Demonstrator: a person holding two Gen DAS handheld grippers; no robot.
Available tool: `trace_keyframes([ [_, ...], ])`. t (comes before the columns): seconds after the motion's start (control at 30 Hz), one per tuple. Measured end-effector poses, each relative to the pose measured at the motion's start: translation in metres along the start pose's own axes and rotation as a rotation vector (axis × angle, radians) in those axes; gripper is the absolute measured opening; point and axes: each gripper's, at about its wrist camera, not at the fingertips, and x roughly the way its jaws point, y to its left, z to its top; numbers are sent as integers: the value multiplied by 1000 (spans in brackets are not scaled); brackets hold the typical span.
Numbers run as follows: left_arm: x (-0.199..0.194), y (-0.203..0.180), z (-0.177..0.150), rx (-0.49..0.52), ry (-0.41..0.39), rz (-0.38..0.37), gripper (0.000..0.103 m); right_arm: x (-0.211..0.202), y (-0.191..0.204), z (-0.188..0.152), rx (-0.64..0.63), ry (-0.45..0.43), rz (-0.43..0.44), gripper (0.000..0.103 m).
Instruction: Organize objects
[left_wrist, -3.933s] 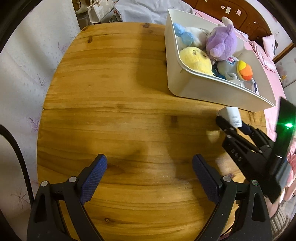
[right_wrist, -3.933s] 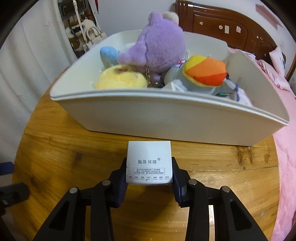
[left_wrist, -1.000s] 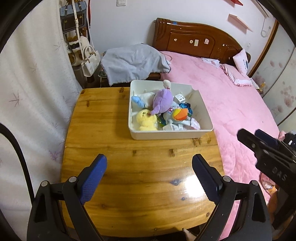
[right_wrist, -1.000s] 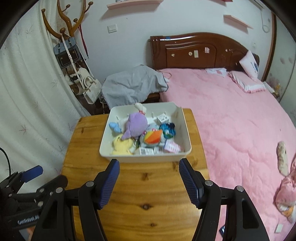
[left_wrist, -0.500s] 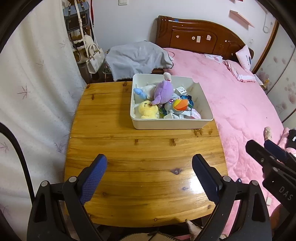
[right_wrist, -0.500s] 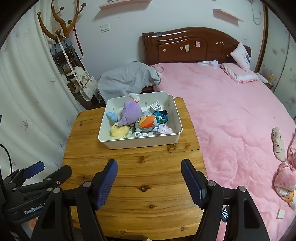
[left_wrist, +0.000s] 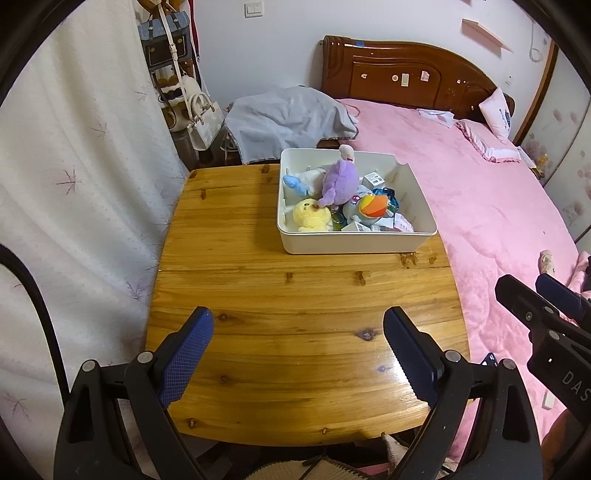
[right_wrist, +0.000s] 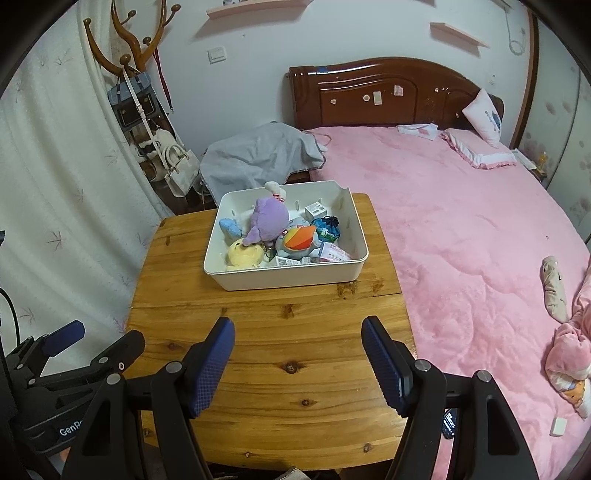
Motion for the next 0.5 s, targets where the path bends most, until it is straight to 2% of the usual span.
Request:
trace_keyframes([
  [0.5, -6, 3, -5, 23, -6, 7, 95, -4, 9, -6, -20, 15, 4, 72],
])
